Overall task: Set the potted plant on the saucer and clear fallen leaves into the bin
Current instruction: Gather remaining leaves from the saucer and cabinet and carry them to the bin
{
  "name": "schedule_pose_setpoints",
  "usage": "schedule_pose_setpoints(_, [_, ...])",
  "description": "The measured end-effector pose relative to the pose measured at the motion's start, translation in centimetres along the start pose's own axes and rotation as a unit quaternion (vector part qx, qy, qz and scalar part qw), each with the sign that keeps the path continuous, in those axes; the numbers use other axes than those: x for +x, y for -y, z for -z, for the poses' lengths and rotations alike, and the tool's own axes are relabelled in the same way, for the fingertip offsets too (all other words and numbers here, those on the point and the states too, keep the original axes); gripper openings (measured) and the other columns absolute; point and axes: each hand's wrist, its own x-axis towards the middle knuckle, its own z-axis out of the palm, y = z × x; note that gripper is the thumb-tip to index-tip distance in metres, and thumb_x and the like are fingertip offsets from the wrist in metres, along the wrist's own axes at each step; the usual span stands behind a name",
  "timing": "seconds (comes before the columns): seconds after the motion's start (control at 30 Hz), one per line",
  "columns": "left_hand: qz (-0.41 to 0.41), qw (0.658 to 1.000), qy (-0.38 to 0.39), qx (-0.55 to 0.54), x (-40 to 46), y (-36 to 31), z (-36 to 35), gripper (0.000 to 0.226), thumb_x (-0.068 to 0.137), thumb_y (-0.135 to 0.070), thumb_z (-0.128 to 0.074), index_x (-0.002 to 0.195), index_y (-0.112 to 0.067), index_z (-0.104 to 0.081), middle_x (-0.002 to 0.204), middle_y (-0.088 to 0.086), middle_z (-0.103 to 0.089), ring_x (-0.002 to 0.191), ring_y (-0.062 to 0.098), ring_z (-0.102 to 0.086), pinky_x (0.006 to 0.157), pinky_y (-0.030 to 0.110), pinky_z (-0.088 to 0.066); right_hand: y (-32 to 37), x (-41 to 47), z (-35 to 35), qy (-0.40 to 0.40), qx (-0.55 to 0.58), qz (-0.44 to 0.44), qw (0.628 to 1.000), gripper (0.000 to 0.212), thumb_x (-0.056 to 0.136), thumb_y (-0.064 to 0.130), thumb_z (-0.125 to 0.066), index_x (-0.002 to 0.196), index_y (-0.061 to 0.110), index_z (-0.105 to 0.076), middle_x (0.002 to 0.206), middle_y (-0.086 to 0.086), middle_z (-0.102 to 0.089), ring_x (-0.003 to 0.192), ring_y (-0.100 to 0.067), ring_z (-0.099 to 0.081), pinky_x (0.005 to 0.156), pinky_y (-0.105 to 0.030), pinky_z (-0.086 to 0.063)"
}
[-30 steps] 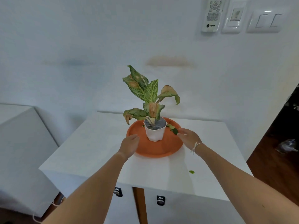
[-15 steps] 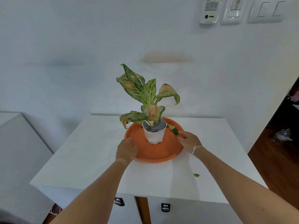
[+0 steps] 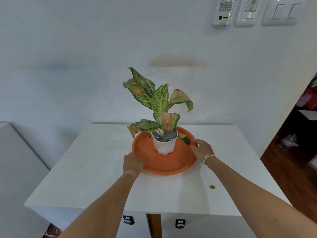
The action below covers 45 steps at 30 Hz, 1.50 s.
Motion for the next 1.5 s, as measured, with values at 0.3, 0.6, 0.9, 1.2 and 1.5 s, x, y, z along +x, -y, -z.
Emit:
schedule_pose_setpoints(0.3, [-0.005, 1.000, 0.008, -0.029, 2.0, 0.2, 0.1, 0.037, 0.084, -0.002, -0.037, 0.114, 0.003, -0.058, 0.117, 0.022, -0.062, 0.106, 0.037, -0.058, 0.083, 0.035, -0.046, -0.6, 0.6, 0.5, -0.025, 0.096, -0.068, 0.993, 0.047, 0.086, 0.011, -0.050, 0.133, 0.011, -0.052, 0.133, -0.011, -0.056, 0.121, -0.030, -0.053, 0.106, -0.040, -0.043])
schedule_pose_setpoints(0.6, [-0.042, 0.997, 0.040, -0.055, 4.1, 0.1, 0.7, 0.040, 0.082, 0.002, -0.035, 0.114, -0.001, -0.058, 0.116, 0.022, -0.062, 0.098, 0.034, -0.056, 0.084, 0.036, -0.044, -2.0, 1.7, 0.4, -0.038, 0.170, -0.121, 0.977, 0.050, 0.081, 0.015, -0.058, 0.130, 0.008, -0.055, 0.129, -0.016, -0.060, 0.112, -0.032, -0.057, 0.101, -0.043, -0.047])
schedule_pose_setpoints(0.9, [-0.038, 0.995, 0.039, -0.078, 3.5, -0.3, 0.8, 0.057, 0.088, 0.000, -0.037, 0.144, -0.007, -0.035, 0.145, 0.016, -0.045, 0.134, 0.035, -0.040, 0.113, 0.041, -0.032, -1.7, 2.0, 0.1, -0.060, 0.109, -0.145, 0.982, 0.015, 0.080, 0.004, -0.050, 0.071, 0.002, -0.062, 0.075, -0.015, -0.060, 0.072, -0.029, -0.052, 0.067, -0.032, -0.045])
schedule_pose_setpoints(1.2, [-0.012, 0.994, 0.019, -0.106, 2.3, -0.7, 0.2, 0.049, 0.090, -0.005, -0.038, 0.138, -0.006, -0.041, 0.137, 0.017, -0.052, 0.125, 0.036, -0.048, 0.106, 0.043, -0.039, -1.4, 2.0, -1.2, -0.090, 0.168, -0.197, 0.962, 0.027, 0.082, 0.003, -0.048, 0.055, 0.006, -0.045, 0.058, -0.009, -0.046, 0.057, -0.024, -0.045, 0.054, -0.029, -0.038])
schedule_pose_setpoints(1.5, [0.055, 0.978, -0.013, -0.201, 0.6, -1.1, -1.3, 0.065, 0.083, -0.001, -0.047, 0.144, -0.004, -0.024, 0.133, 0.022, -0.051, 0.121, 0.040, -0.051, 0.096, 0.043, -0.044, -1.4, 1.1, -2.9, -0.010, 0.249, -0.238, 0.939, 0.017, 0.077, 0.000, -0.054, 0.089, -0.006, -0.065, 0.083, -0.018, -0.067, 0.073, -0.034, -0.063, 0.083, -0.054, -0.056])
